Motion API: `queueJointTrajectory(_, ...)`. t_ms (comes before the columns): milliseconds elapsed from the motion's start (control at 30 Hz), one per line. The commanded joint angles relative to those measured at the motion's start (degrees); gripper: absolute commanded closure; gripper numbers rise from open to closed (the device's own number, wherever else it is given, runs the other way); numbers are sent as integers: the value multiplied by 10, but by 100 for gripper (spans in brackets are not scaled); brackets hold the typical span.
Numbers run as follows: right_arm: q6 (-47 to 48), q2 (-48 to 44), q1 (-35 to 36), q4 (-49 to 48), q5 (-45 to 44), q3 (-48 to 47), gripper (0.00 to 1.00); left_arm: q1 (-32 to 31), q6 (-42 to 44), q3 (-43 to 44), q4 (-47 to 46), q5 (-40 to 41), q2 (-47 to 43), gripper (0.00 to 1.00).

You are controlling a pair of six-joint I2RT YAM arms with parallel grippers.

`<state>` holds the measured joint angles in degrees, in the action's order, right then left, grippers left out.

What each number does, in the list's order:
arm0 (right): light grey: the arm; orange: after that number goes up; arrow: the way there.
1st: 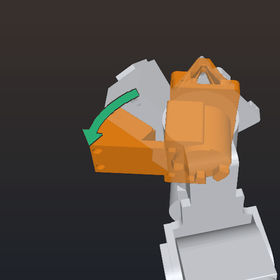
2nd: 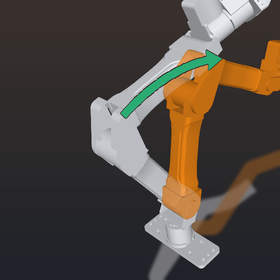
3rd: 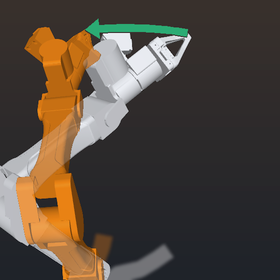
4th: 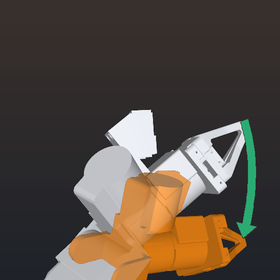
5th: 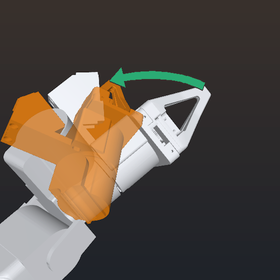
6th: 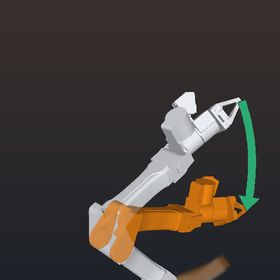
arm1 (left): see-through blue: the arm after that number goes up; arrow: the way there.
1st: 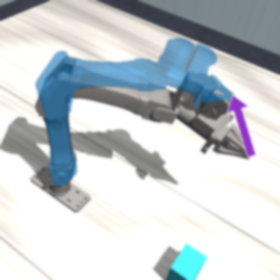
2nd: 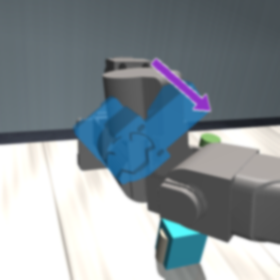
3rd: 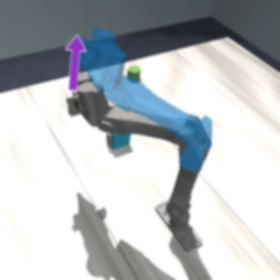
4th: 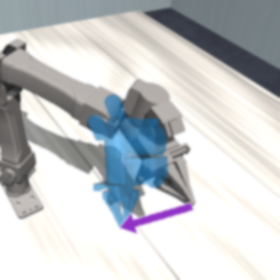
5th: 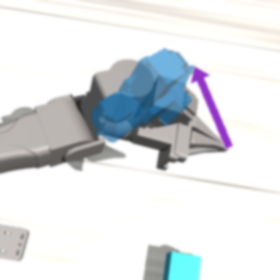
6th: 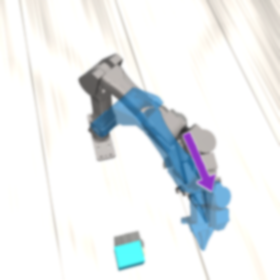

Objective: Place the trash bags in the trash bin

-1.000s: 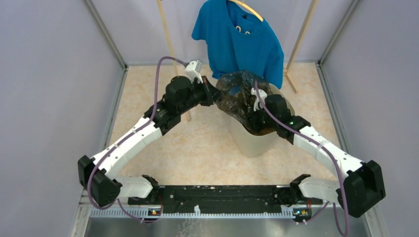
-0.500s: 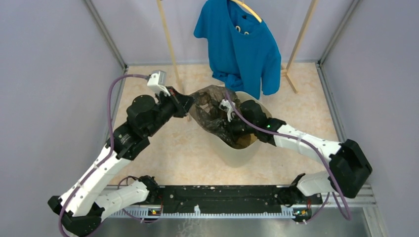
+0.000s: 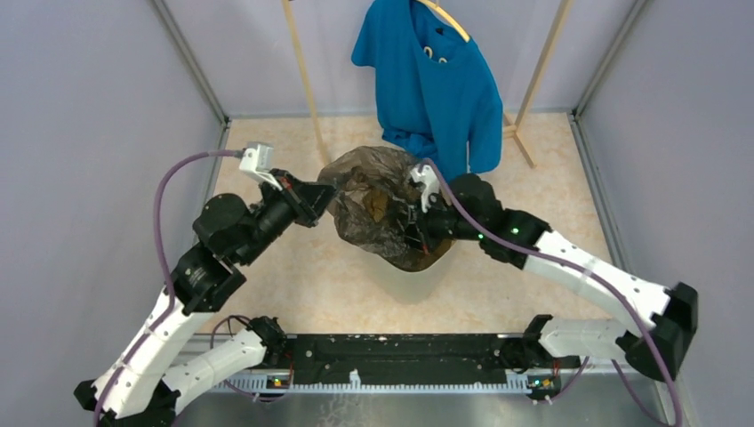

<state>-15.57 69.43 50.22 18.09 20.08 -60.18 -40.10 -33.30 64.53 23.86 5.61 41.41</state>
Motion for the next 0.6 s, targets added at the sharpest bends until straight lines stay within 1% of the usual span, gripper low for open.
queueJointTrajectory(0,30,-98,2,152,-128,-17,100,1,-18,-25,-103,-129,60,100)
queueJointTrajectory(133,20,-165,1,201,-177,-3,100,0,-68,-54,-190,-213,120,100)
queueJointTrajectory(233,8,-195,1,216,-212,0,100,-4,-88,-62,-216,-243,162,100)
queueJointTrajectory(300,2,-207,1,211,-224,1,100,-14,-98,-70,-224,-241,183,100)
queueJointTrajectory(433,-12,-204,1,171,-211,7,100,-40,-121,-84,-233,-227,232,100)
queueJointTrajectory(567,-22,-162,1,126,-204,-9,100,-56,-136,-74,-184,-190,280,100)
